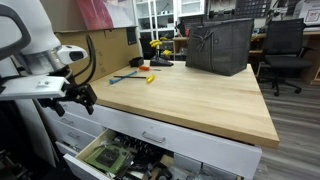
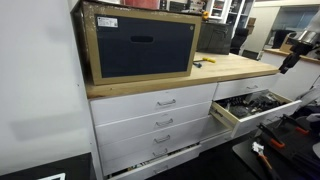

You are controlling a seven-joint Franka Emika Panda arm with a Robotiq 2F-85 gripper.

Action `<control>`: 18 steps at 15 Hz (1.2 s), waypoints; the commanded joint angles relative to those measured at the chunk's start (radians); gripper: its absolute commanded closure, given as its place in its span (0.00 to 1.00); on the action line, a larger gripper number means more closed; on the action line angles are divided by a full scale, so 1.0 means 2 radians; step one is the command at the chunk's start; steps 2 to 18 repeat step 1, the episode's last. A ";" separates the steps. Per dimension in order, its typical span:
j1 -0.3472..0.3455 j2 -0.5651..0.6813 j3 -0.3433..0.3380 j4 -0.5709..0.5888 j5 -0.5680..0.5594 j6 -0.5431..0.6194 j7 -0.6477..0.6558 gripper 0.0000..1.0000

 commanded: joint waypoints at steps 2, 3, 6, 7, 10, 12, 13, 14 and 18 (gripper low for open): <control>-0.008 0.036 0.003 -0.003 0.022 0.025 -0.002 0.00; -0.008 0.036 0.003 -0.003 0.022 0.025 -0.002 0.00; -0.008 0.036 0.003 -0.003 0.022 0.025 -0.002 0.00; -0.008 0.036 0.003 -0.003 0.022 0.025 -0.002 0.00; -0.008 0.036 0.003 -0.003 0.022 0.025 -0.002 0.00; -0.008 0.036 0.003 -0.003 0.022 0.025 -0.002 0.00; -0.008 0.036 0.003 -0.003 0.022 0.025 -0.002 0.00; -0.008 0.036 0.003 -0.003 0.022 0.025 -0.002 0.00; -0.008 0.036 0.003 -0.003 0.022 0.025 -0.002 0.00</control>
